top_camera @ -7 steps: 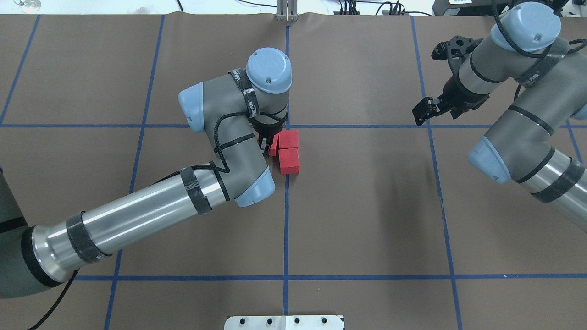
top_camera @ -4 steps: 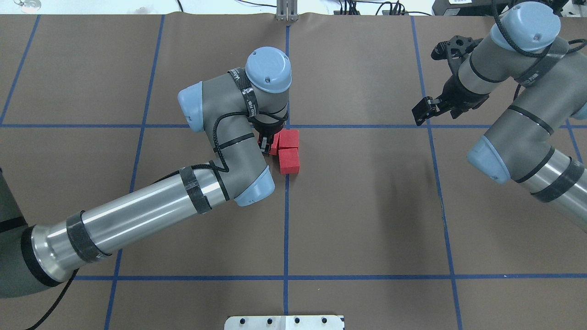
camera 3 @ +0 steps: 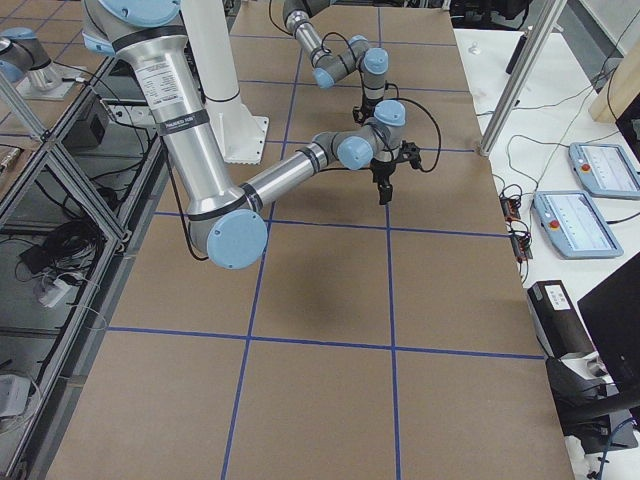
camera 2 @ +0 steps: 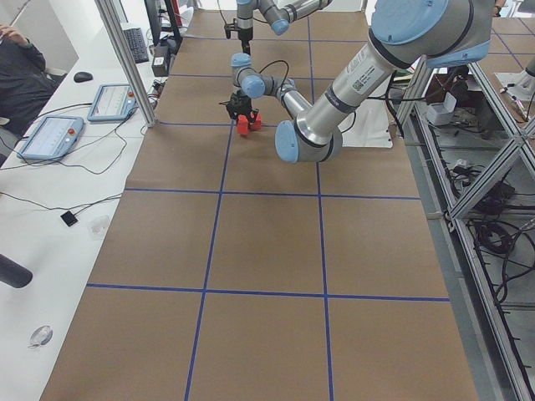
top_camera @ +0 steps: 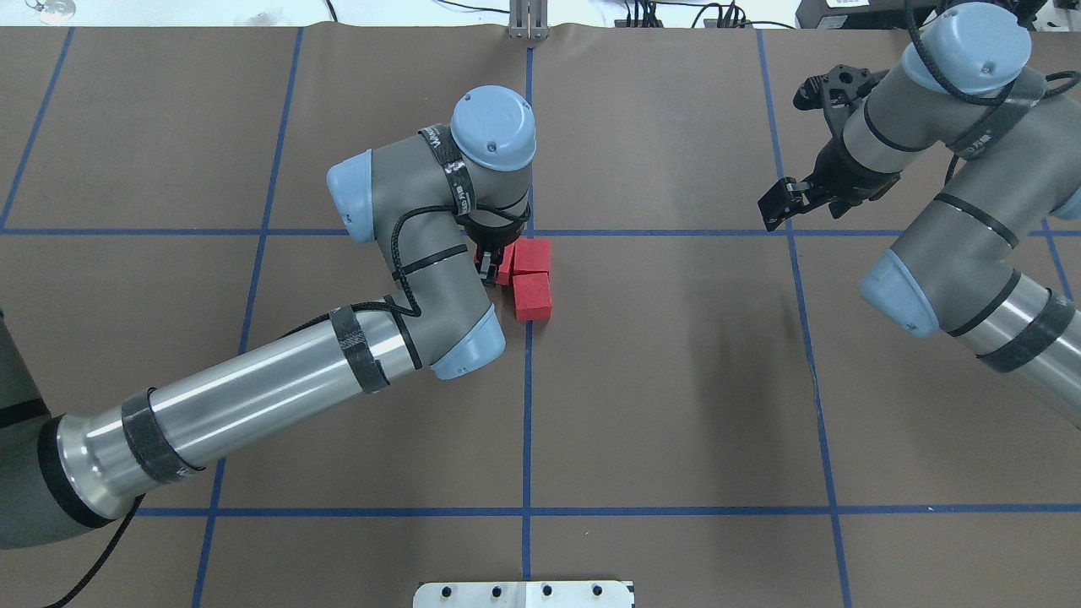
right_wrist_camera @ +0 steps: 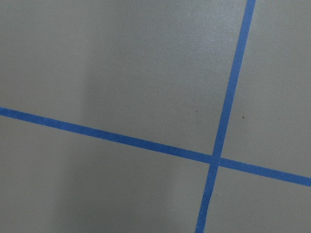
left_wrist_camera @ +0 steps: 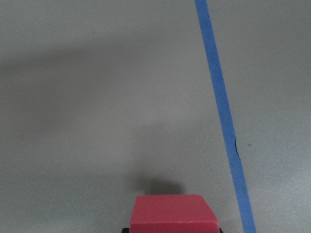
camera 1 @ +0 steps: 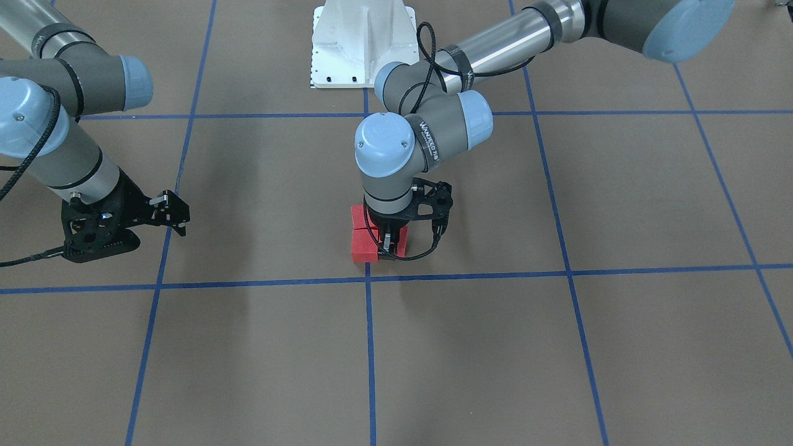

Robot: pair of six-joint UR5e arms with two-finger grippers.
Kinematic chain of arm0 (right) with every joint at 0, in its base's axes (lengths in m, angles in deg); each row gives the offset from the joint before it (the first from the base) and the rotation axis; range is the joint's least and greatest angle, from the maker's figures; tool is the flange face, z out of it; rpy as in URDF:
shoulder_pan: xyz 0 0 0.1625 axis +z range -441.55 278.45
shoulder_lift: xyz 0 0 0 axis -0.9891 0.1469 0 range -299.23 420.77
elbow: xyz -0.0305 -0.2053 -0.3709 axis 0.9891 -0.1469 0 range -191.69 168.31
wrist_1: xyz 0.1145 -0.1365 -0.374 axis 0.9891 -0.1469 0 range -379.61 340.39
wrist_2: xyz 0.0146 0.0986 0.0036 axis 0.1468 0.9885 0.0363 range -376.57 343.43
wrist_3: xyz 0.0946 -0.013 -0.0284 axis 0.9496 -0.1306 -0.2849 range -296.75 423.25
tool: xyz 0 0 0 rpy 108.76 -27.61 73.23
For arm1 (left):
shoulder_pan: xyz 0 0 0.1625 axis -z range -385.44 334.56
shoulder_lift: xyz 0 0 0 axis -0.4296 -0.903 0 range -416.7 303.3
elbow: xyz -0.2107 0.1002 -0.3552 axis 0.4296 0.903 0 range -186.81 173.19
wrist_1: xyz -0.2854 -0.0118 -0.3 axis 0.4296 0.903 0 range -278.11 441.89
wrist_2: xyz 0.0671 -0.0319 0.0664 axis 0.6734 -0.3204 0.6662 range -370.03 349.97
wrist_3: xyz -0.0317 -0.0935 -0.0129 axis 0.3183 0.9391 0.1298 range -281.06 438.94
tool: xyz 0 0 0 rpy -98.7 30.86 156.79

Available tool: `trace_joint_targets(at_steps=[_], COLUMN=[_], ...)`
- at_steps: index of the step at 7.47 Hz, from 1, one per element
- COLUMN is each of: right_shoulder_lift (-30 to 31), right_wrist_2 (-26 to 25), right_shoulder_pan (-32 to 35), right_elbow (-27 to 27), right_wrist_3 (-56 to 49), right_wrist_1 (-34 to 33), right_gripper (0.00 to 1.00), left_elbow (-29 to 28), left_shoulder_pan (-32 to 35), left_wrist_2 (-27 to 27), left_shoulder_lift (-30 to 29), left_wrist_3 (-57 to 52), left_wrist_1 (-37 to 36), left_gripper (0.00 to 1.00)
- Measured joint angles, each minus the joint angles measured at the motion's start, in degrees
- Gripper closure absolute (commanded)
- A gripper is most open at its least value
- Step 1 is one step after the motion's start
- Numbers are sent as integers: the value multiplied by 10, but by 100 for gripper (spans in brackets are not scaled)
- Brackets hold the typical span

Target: Form red blocks into L shape at center

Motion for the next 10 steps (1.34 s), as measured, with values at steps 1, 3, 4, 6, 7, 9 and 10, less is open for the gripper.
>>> trace_joint_targets(at_steps=[1,3,4,6,7,9,10], right_shoulder_lift=[0,0,0,0,0,-3,-7], right_wrist_2=[0,0,0,0,0,1,1], right_shoulder_pan=[0,0,0,0,0,-1,-1], right_elbow=[0,0,0,0,-1,-1,0], right_wrist_3=[0,0,0,0,0,0,0], right_wrist_1=[0,0,0,0,0,0,0], right_gripper=[1,1,1,1,1,1,1], left_elbow=[0,0,0,0,0,5,16], left_shoulder_pan=[0,0,0,0,0,3,11], left_wrist_2=[0,1,1,1,1,1,2], left_shoulder_lift=[0,0,0,0,0,0,0], left_wrist_3=[0,-2,-3,-5,-6,-7,-8], left_wrist_1=[0,0,0,0,-1,-18,-46], left_gripper=[35,30,30,0,0,0,0])
